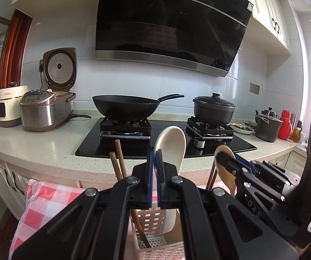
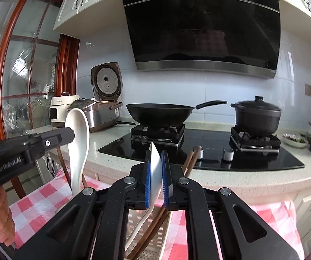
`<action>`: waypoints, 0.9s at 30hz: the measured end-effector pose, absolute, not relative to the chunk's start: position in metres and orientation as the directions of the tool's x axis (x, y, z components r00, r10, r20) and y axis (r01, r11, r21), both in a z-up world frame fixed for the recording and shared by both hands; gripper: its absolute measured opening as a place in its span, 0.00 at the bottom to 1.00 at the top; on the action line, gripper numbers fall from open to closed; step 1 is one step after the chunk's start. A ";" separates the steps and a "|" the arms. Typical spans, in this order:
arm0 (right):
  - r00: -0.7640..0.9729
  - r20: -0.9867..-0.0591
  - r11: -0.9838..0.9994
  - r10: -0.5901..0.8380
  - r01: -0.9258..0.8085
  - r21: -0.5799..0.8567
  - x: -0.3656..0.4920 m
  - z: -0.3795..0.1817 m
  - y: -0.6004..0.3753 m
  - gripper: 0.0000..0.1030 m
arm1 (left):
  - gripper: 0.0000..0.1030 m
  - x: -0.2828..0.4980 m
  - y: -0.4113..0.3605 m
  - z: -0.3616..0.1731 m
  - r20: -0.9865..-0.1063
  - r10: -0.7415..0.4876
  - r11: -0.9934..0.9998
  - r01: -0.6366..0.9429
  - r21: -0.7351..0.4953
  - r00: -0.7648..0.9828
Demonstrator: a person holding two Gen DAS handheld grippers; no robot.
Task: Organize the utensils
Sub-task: 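Lower both spoons into the basket and open both grippers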
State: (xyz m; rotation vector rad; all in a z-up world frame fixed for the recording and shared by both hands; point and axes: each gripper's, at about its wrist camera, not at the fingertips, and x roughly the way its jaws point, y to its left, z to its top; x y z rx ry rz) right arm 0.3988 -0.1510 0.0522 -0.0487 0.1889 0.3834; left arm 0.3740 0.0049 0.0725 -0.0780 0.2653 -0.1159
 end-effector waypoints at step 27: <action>0.935 -0.111 0.933 0.336 -0.347 -0.096 0.433 0.027 -0.130 0.09 | 0.02 0.383 0.008 0.027 -0.302 -0.092 0.991 0.057 -0.122 0.949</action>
